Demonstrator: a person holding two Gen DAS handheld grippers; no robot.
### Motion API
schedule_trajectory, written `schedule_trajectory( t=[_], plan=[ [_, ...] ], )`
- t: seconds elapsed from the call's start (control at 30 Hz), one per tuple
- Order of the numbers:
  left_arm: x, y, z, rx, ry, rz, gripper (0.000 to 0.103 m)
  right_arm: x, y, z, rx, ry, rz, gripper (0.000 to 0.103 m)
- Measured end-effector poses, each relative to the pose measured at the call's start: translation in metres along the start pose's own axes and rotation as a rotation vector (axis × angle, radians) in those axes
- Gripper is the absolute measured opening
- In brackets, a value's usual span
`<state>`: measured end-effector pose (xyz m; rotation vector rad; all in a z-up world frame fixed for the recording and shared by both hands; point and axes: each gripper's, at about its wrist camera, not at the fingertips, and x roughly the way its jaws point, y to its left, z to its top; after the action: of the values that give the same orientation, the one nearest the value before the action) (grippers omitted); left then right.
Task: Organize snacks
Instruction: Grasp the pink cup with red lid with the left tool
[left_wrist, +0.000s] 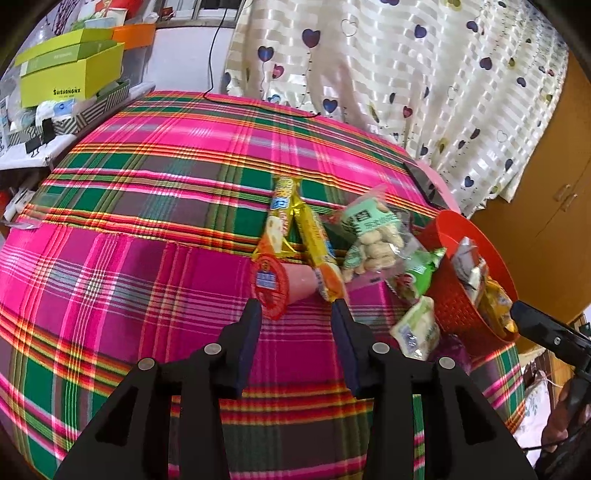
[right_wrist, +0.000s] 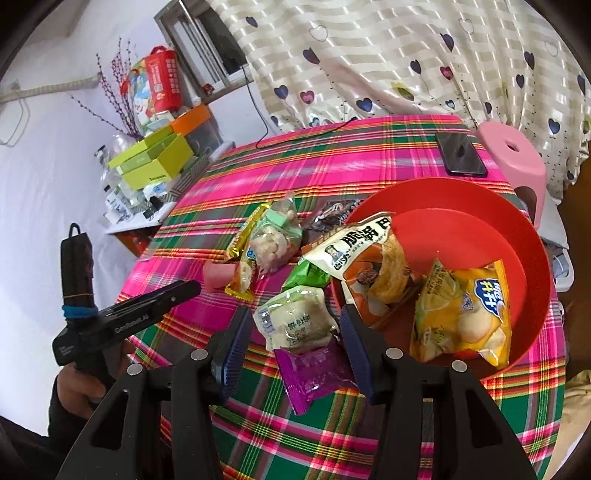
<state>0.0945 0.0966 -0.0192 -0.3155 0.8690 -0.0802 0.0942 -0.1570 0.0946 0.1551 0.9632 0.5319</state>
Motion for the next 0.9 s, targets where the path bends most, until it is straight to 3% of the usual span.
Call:
schedule_trajectory(
  t=[0.1,0.3,0.7,0.9],
  plan=[
    [0.008,0.007,0.004,-0.014,0.009,-0.002,0.046,0.006,0.004,0.003,-0.011,0.01,0.006,0.049],
    [0.023,0.017,0.011,-0.046,0.013,-0.028,0.047,0.018,0.016,0.008,-0.036,0.028,0.019,0.049],
    [0.048,0.018,0.014,-0.034,0.051,-0.063,0.052,0.037,0.024,0.014,-0.056,0.062,0.025,0.049],
    [0.048,0.013,0.011,-0.006,0.03,-0.044,0.05,0.044,0.027,0.014,-0.064,0.075,0.025,0.049]
  ],
)
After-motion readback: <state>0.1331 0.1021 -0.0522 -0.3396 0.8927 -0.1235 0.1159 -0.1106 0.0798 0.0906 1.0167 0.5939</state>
